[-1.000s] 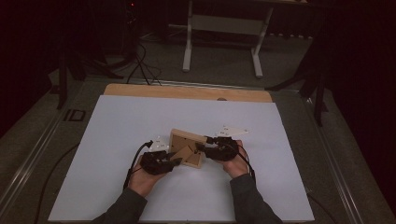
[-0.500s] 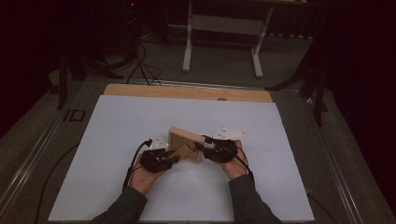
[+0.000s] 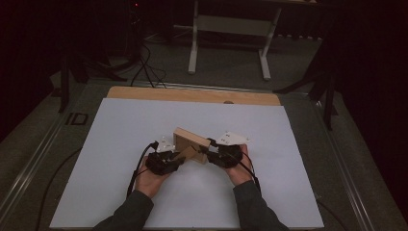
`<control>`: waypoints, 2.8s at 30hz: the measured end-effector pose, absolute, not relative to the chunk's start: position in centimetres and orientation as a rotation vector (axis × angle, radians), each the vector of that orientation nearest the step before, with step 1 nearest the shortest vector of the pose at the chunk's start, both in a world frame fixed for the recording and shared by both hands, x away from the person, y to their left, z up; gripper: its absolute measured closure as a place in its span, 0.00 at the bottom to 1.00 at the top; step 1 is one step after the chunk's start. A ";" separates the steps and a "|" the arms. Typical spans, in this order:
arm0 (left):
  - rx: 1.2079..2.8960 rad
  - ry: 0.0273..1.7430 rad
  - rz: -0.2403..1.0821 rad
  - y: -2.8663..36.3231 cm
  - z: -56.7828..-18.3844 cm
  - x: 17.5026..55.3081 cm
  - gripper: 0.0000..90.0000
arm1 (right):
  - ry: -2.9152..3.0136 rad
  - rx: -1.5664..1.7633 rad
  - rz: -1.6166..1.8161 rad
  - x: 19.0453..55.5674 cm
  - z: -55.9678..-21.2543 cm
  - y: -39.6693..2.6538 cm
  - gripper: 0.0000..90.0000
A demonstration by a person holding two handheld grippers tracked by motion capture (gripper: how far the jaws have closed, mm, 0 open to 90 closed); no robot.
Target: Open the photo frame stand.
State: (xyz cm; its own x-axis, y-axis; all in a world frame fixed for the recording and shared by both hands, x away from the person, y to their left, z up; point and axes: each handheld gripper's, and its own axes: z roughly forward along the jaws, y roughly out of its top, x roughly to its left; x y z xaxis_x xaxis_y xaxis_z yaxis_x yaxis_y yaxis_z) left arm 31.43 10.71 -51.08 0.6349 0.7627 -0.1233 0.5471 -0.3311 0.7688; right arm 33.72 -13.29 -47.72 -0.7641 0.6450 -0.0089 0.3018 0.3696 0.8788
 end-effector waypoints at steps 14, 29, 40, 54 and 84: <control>2.028 1.023 0.353 10.6 -51.3 31.7 0.74 | 2.260 0.837 1.329 33.6 -47.7 -12.8 0.64; 2.042 1.020 0.379 10.6 -51.4 31.5 0.73 | 2.261 0.807 1.324 33.2 -47.7 -12.5 0.62; 2.037 1.027 0.348 10.9 -51.7 31.3 0.73 | 2.284 0.774 1.340 32.9 -47.6 -12.6 0.60; 2.018 1.056 0.224 11.7 -52.3 31.2 0.73 | 2.344 0.717 1.350 32.2 -47.8 -12.3 0.55; 1.986 1.066 0.191 12.4 -52.3 30.5 0.65 | 2.403 0.649 1.271 31.7 -48.1 -11.8 0.43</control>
